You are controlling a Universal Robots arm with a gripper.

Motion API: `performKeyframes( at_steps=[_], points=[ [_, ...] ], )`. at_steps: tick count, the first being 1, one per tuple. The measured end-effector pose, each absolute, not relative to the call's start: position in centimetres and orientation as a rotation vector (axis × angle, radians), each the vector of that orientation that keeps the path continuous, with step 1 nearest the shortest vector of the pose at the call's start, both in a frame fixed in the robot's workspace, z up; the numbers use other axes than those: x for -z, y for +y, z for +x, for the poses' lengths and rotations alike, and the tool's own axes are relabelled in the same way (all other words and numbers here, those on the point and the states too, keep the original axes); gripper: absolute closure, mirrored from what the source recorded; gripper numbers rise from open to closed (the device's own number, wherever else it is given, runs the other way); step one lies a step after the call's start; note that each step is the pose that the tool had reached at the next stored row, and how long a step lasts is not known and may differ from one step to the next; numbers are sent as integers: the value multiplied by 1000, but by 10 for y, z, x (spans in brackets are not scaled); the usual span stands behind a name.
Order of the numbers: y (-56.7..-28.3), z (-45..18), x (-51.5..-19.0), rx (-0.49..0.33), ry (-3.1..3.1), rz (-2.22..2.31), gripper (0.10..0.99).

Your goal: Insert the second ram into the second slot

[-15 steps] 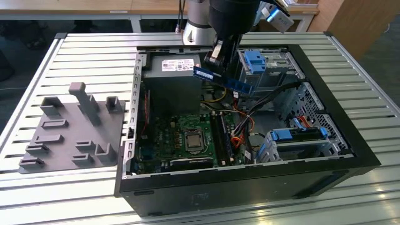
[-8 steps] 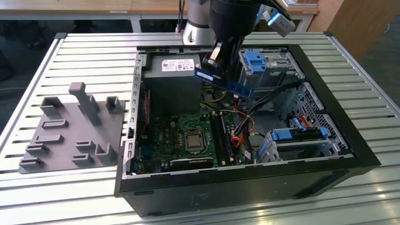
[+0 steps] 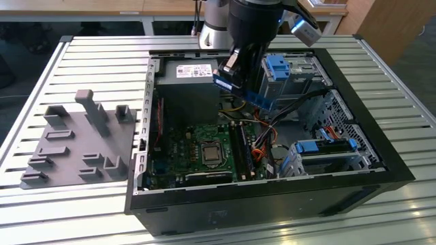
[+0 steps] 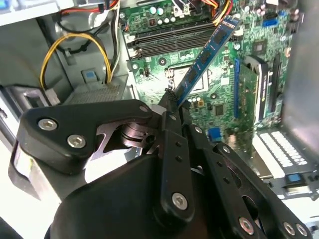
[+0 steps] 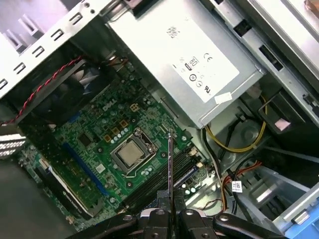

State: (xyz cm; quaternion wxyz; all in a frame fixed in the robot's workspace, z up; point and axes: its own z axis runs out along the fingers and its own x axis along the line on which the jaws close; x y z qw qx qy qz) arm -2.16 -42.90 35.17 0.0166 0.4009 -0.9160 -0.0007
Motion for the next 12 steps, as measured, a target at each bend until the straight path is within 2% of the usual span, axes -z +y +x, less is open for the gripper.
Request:
performKeyframes(
  at_steps=[12],
  points=[
    [-429, -22, -343, 6, -2966, 930, 945]
  ],
)
